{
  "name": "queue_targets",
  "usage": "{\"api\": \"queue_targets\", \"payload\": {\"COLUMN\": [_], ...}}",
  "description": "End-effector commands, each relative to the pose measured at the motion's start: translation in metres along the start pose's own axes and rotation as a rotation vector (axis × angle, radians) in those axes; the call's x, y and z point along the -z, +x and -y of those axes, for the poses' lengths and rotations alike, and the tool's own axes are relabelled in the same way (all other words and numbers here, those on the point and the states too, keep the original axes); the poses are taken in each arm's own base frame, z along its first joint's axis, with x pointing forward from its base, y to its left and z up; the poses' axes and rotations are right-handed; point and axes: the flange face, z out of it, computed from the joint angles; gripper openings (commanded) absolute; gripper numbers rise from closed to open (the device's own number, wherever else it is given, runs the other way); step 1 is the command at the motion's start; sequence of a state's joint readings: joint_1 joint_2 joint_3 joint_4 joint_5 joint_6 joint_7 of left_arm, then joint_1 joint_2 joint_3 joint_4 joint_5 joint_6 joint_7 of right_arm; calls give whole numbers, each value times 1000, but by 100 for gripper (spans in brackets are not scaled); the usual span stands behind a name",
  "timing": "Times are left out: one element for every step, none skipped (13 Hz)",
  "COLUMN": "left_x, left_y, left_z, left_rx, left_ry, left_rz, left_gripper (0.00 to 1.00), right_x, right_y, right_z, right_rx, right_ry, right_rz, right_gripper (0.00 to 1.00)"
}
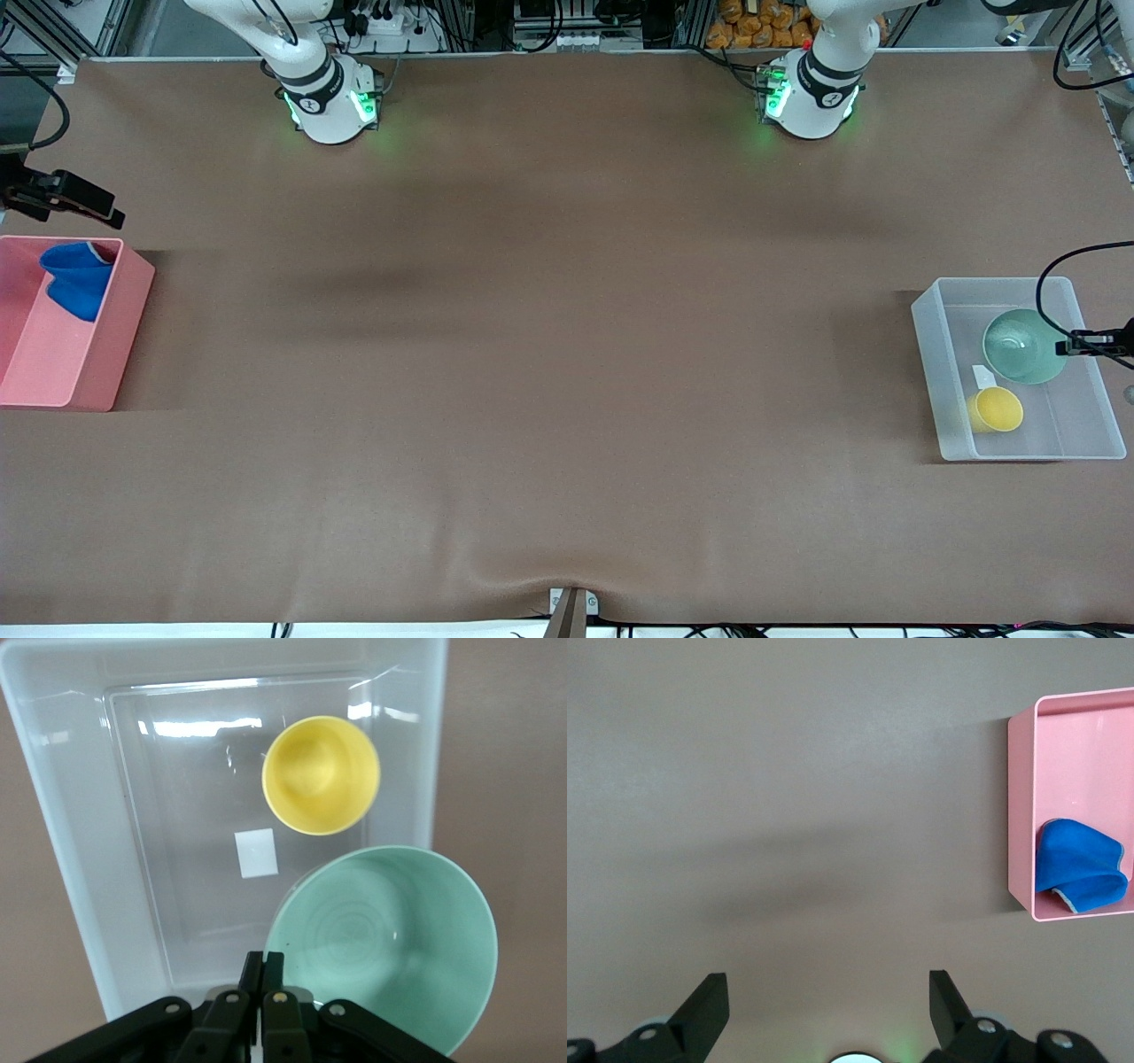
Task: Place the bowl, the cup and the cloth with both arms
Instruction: 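Lift the green bowl into the clear bin with the left gripper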
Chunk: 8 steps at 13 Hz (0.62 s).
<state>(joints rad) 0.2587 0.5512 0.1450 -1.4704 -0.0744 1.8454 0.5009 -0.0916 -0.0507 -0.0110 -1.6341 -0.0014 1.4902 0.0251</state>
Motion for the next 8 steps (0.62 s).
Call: {"api": "queue_targets", "payload": {"left_x": [-22,-36,-48,-59,-67,-74,-83,-92], "left_y": [-32,-40,-44,-47,-50,-51,-54,-56], "left_z": [-1,11,16,15,15,15,16,15], "left_rx": [-35,-43,-45,-54,-53,-55,-56,-56], "left_ry": [17,23,31,36,42,46,56,64], "left_rz": [-44,-54,-67,-73,-80,-84,-97,-108], "left_gripper": [0,0,0,0,0,0,0,0], "right_x": [2,-1,-6,-6,-6,-4,-4,-3], "right_y": [2,4,7,7,7,6,6,5], "right_z": [-3,-2,-2,-2,-2,-2,-3,-3], "right_rx": [2,3,3,3,3,3,3,3], "right_ry": [14,14,14,14,14,14,12,13], "right_rz": [-2,2,10,10,11,10,10,7], "right_gripper": [100,100,100,100,100,100,100,100]}}
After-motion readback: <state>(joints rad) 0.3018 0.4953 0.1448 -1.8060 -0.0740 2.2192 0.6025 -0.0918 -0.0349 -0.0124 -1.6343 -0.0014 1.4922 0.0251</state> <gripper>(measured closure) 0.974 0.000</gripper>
